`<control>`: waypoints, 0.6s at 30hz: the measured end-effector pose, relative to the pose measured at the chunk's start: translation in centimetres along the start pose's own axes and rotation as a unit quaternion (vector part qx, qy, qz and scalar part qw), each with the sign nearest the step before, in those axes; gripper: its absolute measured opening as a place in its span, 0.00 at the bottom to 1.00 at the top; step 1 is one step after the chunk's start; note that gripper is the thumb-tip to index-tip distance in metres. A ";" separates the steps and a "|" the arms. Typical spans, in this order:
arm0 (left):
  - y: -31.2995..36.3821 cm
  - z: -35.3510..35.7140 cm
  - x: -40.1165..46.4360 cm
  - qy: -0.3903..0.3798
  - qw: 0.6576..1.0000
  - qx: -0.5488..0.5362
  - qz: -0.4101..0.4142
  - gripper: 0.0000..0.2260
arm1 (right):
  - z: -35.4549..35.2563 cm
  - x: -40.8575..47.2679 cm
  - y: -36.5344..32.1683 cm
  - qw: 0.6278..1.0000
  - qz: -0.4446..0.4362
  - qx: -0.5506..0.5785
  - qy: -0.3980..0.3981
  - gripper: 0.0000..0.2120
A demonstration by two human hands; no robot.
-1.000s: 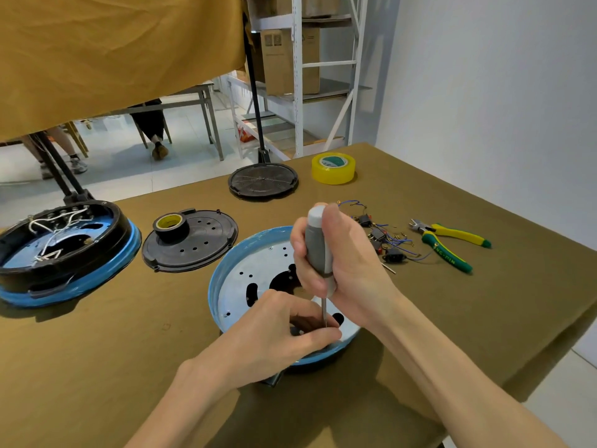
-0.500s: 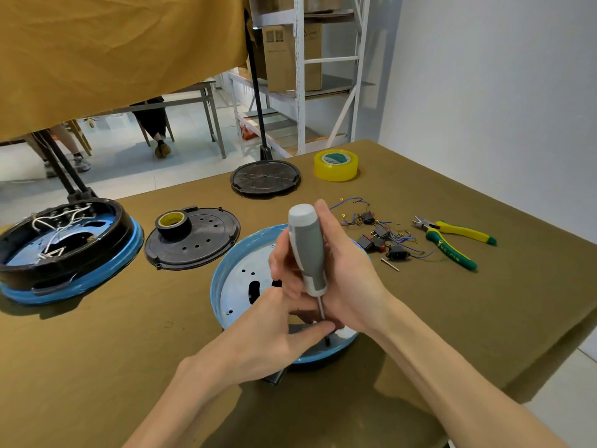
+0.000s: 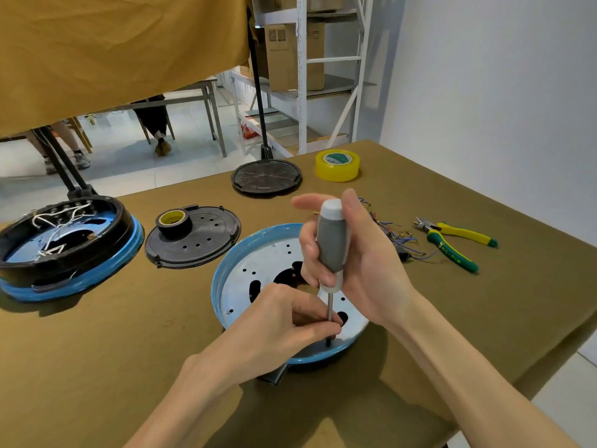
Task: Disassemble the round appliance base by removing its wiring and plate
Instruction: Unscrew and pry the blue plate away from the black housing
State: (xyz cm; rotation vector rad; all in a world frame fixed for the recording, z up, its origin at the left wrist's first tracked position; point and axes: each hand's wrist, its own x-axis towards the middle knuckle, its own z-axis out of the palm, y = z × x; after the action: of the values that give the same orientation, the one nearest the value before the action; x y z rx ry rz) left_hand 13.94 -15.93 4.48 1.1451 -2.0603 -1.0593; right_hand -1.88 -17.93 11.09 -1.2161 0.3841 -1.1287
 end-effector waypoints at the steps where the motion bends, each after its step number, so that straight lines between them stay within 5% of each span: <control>1: 0.0 0.2 0.1 0.012 1.000 0.008 0.002 0.04 | 0.1 0.0 0.0 0.999 -0.025 -0.019 0.013 0.25; 4: 0.1 0.3 0.1 0.004 1.000 0.027 0.010 0.05 | 0.2 0.0 -0.2 0.992 -0.066 -0.080 0.066 0.23; 8: 0.2 -0.2 -0.2 -0.046 0.999 -0.008 0.011 0.07 | 0.1 0.1 -0.6 0.996 -0.019 -0.071 0.043 0.27; 14: 0.3 0.2 0.1 0.044 0.999 0.025 -0.001 0.07 | 0.1 -0.1 0.1 0.987 -0.056 -0.139 0.059 0.20; 18: 0.3 -0.1 -0.3 -0.019 0.999 0.033 0.008 0.05 | -0.1 -0.1 -0.1 0.992 -0.034 -0.105 0.059 0.20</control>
State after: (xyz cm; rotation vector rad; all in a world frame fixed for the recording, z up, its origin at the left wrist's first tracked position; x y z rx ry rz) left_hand 14.03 -15.59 4.81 1.1467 -2.1459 -1.0193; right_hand -2.00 -17.88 11.14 -1.3575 0.5667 -1.2456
